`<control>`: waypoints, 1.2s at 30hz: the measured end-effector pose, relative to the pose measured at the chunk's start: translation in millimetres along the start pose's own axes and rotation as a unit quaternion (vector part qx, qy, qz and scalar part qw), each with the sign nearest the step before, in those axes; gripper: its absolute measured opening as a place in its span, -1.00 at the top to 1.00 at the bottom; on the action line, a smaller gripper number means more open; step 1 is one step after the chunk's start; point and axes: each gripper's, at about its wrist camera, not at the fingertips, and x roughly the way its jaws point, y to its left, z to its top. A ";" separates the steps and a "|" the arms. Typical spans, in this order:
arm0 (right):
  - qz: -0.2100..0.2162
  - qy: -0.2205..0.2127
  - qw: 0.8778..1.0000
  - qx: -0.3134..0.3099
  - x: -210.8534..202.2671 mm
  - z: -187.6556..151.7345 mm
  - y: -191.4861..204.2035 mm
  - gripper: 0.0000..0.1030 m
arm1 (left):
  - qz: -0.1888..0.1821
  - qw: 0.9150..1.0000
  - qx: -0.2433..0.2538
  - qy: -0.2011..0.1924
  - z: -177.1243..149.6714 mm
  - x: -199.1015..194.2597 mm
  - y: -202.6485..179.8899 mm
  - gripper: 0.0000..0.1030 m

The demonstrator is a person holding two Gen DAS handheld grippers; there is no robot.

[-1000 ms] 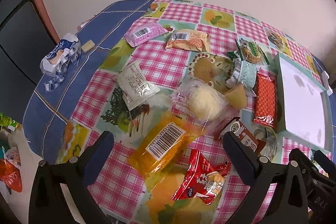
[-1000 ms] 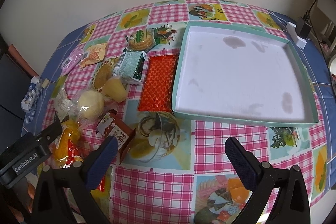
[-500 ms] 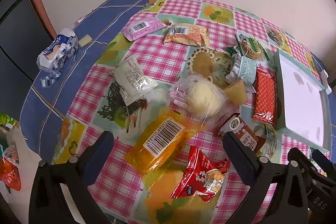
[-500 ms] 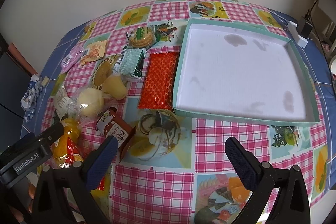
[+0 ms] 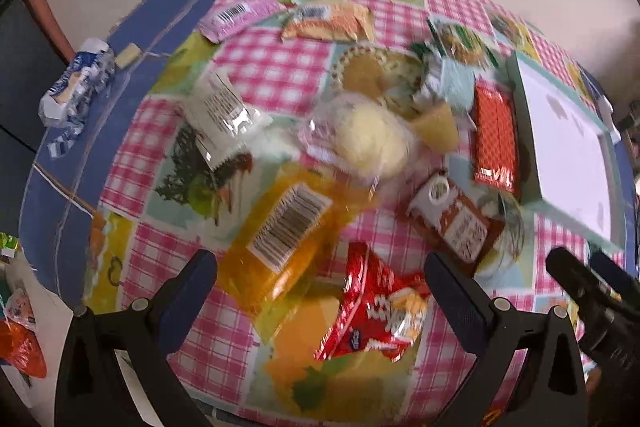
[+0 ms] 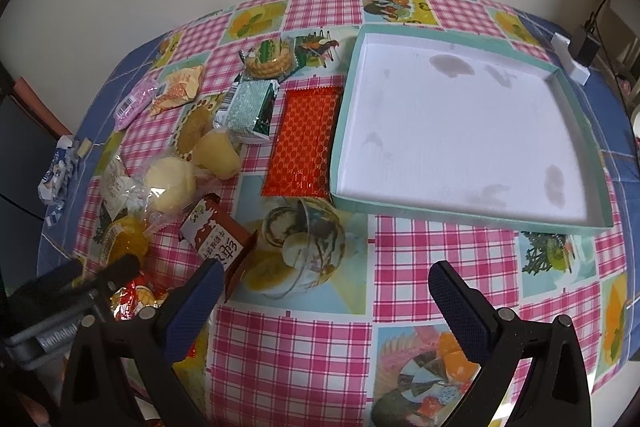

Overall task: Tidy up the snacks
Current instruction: 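Lower the right gripper to the red cartoon packet while the left gripper lowers to the yellow barcode packet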

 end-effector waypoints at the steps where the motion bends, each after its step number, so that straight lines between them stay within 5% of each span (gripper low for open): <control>1: 0.003 0.003 1.000 0.002 1.2 -0.1 -0.2 -1.00 | -0.004 1.000 0.003 0.001 -2.0 0.7 -0.7 -1.00; 8: 0.058 0.016 0.998 -0.006 3.4 -3.2 10.1 -1.00 | -0.032 0.999 -0.023 0.002 -5.4 -2.5 19.9 -1.00; 20: 0.159 0.121 0.980 -0.027 40.5 -5.3 66.5 -0.90 | -0.040 0.997 -0.073 0.006 -10.7 -1.2 71.7 -1.00; 36: 0.148 0.176 0.973 -0.029 74.3 -6.6 95.6 -0.79 | -0.064 0.991 -0.114 0.018 -9.5 22.3 100.4 -0.97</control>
